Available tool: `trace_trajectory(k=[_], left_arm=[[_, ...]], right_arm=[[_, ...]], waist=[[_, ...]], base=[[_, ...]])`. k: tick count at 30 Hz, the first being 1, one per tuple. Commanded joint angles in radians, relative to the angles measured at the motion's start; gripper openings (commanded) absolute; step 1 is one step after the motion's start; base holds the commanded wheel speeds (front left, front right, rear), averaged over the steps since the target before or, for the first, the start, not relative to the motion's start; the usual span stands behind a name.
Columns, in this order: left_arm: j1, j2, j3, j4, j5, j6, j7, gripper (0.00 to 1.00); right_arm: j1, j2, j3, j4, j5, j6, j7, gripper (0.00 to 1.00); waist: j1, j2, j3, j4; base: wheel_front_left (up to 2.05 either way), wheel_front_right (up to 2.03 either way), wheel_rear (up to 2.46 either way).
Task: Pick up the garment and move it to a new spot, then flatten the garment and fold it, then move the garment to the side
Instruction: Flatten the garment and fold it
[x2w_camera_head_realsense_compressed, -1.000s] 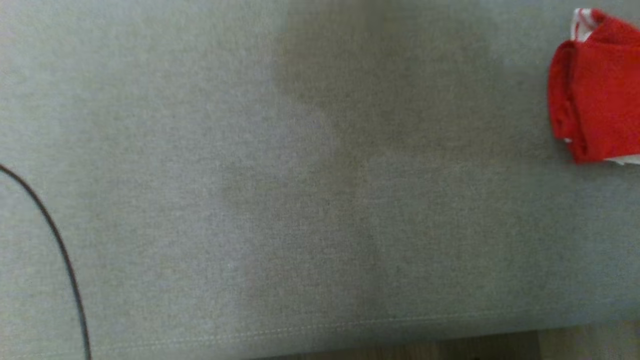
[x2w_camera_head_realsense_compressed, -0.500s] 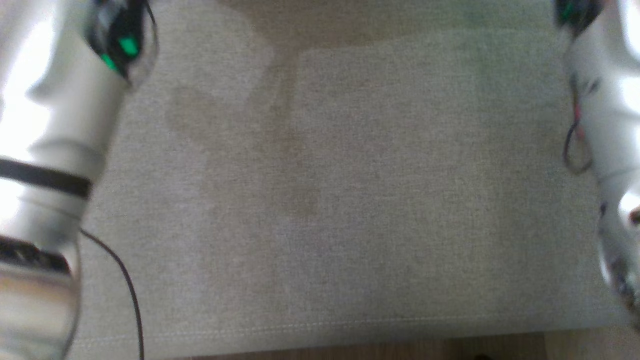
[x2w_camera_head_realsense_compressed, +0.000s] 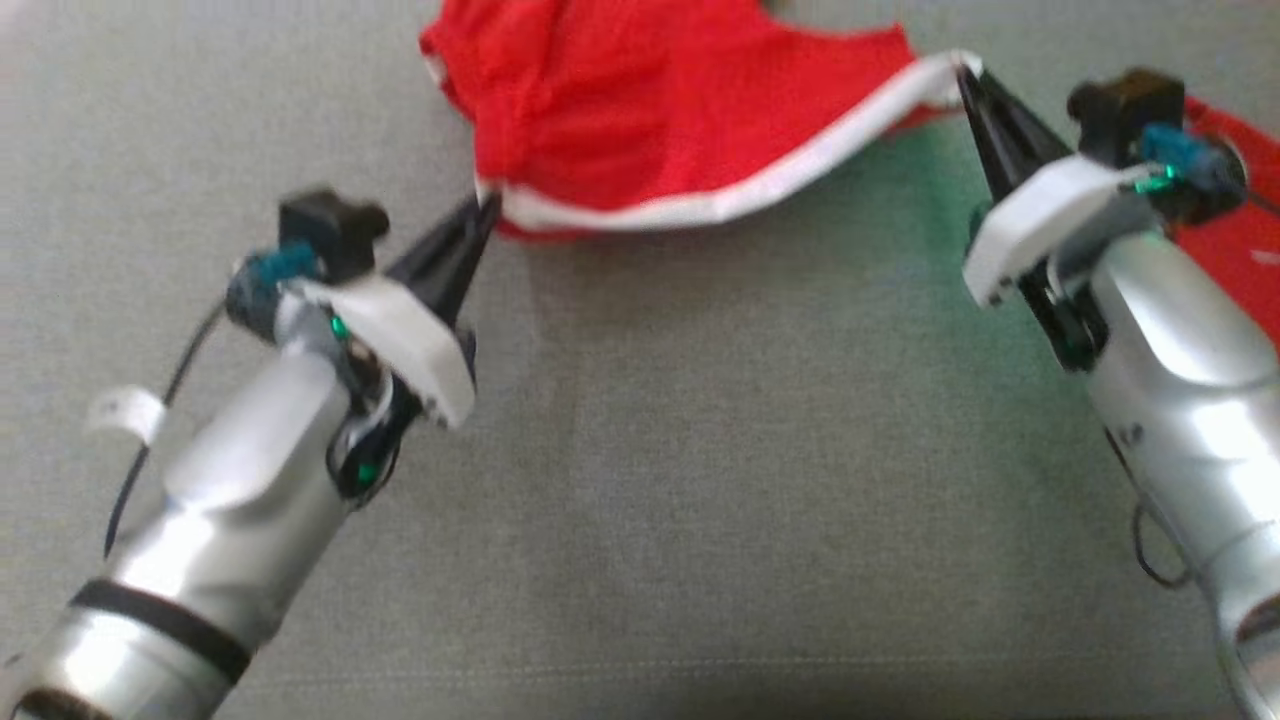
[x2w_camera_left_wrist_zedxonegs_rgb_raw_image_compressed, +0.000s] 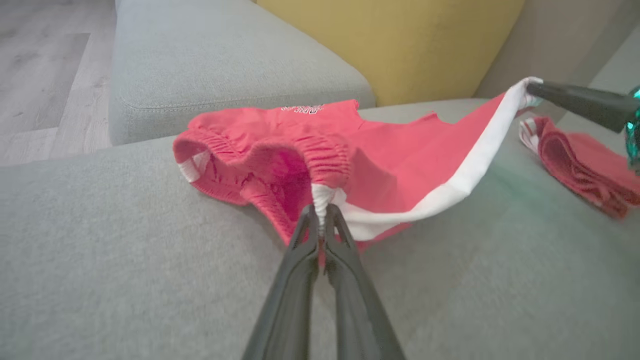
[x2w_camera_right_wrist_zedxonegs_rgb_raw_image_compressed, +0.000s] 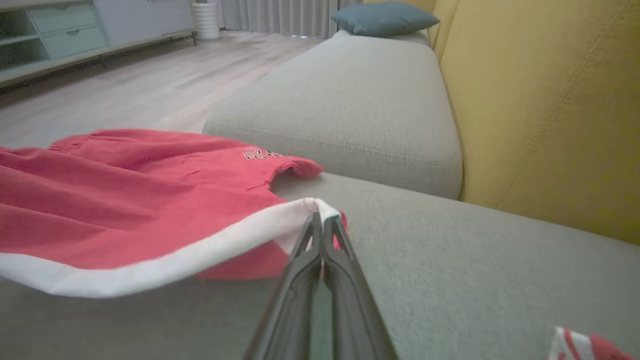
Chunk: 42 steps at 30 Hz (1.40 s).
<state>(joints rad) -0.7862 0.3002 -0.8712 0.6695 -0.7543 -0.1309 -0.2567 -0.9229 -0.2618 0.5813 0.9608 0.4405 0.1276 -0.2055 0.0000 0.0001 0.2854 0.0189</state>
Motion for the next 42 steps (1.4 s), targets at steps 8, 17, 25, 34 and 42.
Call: trace_trajectory(k=[8,17,25,34,42], left_arm=[[0.071,0.082,-0.025,-0.084,0.039,0.0,-0.005,0.0],[0.196,0.109,-0.03,-0.13,0.032,0.0,-0.005,0.0],[0.341,0.153,-0.034,-0.245,0.014,0.018,-0.002,0.0],[0.457,0.232,-0.064,-0.463,-0.016,0.072,0.091,0.0],[0.419,0.251,-0.017,-0.559,-0.034,0.119,0.11,0.0]], right_arm=[[0.111,-0.152,0.175,-0.096,0.173,0.003,0.087,0.0],[0.22,-0.296,0.327,-0.245,0.321,0.003,0.17,0.0],[0.33,-0.435,0.405,-0.406,0.456,0.003,0.276,0.0],[0.432,-0.598,0.41,-0.603,0.581,0.003,0.394,0.0],[0.344,-0.602,0.312,-0.641,0.543,0.003,0.394,0.0]], waist=[[0.0,-0.0001,-0.126,-0.006],[0.0,-0.0001,-0.221,-0.01],[0.0,-0.0001,-0.292,-0.01],[0.0,-0.0001,-0.309,0.012],[0.0,-0.0001,-0.254,0.069]], base=[[0.0,0.0,0.0],[0.0,0.0,0.0],[0.0,0.0,0.0],[0.0,0.0,0.0],[0.0,0.0,0.0]])
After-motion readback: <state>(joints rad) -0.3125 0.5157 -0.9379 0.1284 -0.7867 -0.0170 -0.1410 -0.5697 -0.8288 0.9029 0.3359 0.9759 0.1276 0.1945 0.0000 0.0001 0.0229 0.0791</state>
